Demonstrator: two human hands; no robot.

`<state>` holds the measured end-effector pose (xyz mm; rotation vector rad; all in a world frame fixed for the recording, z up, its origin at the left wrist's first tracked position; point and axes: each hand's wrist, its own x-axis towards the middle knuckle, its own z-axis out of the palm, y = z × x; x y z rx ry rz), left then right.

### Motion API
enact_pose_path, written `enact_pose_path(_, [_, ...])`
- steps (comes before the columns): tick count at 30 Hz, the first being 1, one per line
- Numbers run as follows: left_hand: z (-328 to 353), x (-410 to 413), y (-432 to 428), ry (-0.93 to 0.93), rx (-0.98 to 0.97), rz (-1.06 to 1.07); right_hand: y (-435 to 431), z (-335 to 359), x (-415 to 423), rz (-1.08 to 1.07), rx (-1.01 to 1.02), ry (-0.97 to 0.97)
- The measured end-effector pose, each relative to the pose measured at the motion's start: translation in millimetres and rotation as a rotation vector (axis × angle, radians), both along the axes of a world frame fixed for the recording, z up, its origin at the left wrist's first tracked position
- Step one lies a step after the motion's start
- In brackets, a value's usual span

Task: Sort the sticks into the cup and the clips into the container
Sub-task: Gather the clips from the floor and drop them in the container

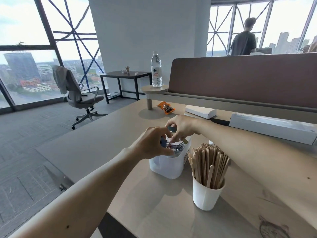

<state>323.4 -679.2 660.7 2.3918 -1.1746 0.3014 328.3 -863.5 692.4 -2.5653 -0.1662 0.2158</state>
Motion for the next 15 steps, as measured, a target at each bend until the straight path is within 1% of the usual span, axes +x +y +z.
enact_pose_path(4, [5, 2, 4, 0.048, 0.002, 0.011, 1, 4, -3, 0.003, 0.007, 0.033])
enact_pose_path(7, [8, 5, 6, 0.098, 0.026, 0.008, 1, 7, -5, -0.011, -0.006, 0.009])
enact_pose_path(15, [21, 5, 11, 0.227, 0.023, -0.069, 0, 8, -6, -0.05, -0.054, -0.01])
